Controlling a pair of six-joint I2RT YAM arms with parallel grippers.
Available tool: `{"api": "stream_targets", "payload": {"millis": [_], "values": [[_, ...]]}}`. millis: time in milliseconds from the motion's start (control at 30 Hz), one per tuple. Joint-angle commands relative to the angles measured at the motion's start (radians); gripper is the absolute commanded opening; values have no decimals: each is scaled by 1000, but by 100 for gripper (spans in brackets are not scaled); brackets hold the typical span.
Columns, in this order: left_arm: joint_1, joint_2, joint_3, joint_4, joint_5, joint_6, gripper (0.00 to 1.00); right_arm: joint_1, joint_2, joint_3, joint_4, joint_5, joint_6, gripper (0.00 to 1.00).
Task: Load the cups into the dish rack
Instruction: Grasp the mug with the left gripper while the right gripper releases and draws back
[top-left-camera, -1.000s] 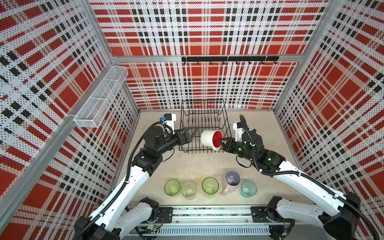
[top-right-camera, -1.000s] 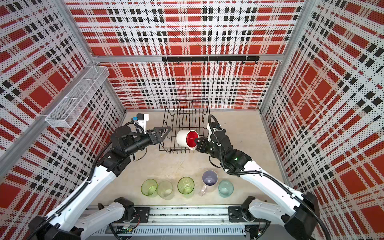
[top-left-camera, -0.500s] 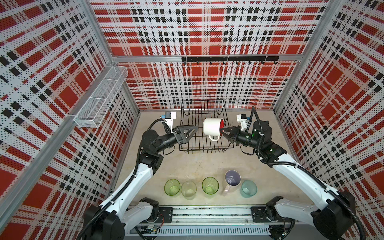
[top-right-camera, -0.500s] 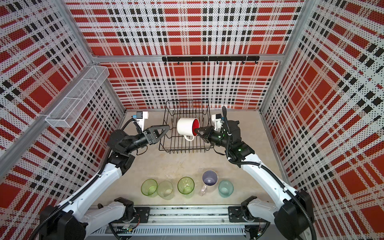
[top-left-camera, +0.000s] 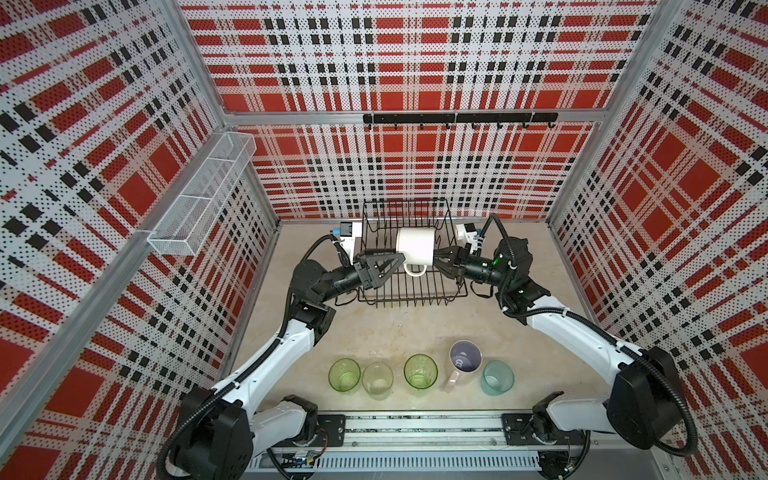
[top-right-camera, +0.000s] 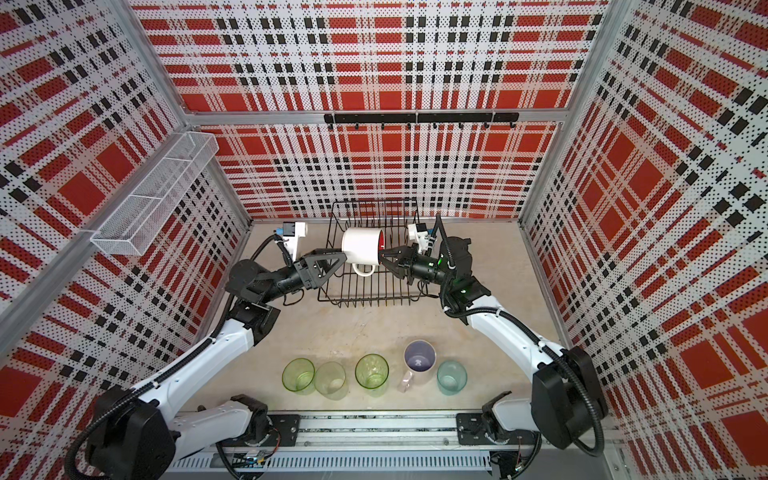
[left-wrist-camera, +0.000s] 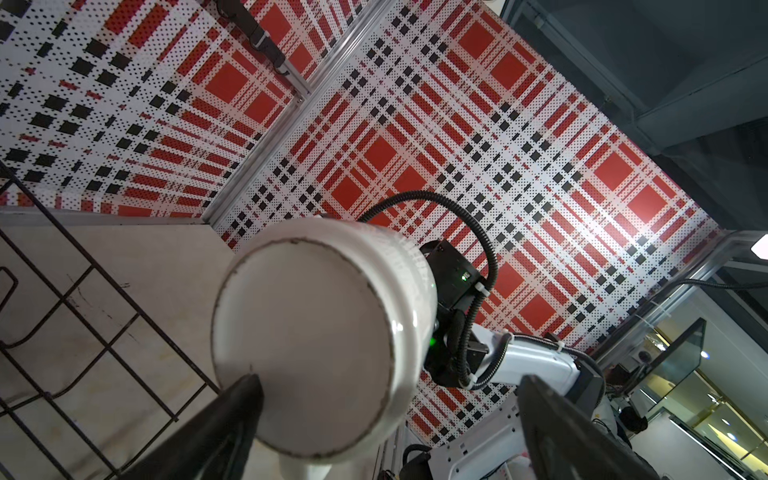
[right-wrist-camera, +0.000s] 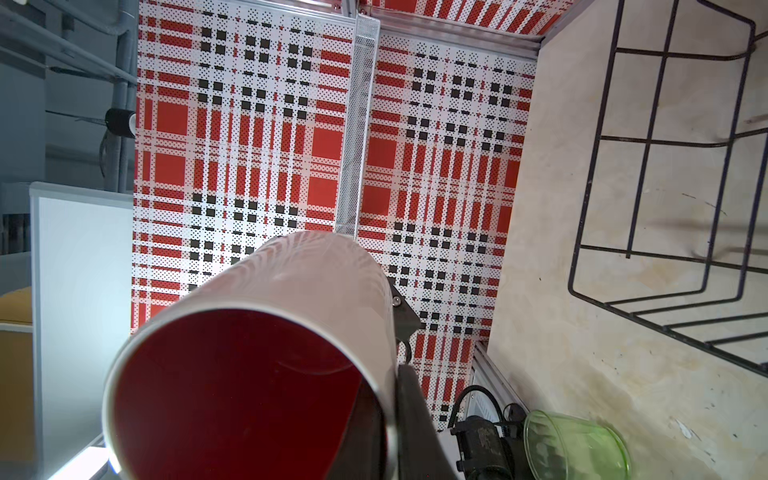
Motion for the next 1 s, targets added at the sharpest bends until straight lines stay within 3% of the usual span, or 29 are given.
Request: {"api": "stream_targets", "payload": {"millis": [0, 267, 400, 700, 967], "values": [[-21, 17, -8, 72, 48, -61, 98, 43, 1, 28, 188, -59, 44, 0], [62, 29, -41, 73, 10, -84, 98, 52, 0, 19, 196, -85, 40, 0], [114, 10, -61, -37, -24, -18, 98, 52, 3, 24, 181, -79, 34, 0], [32, 8, -30, -37, 42, -19, 98, 101, 68, 52, 184, -60, 35, 0], [37, 17, -28, -36, 29, -47, 99, 133, 115, 71, 238, -69, 65, 0]]}}
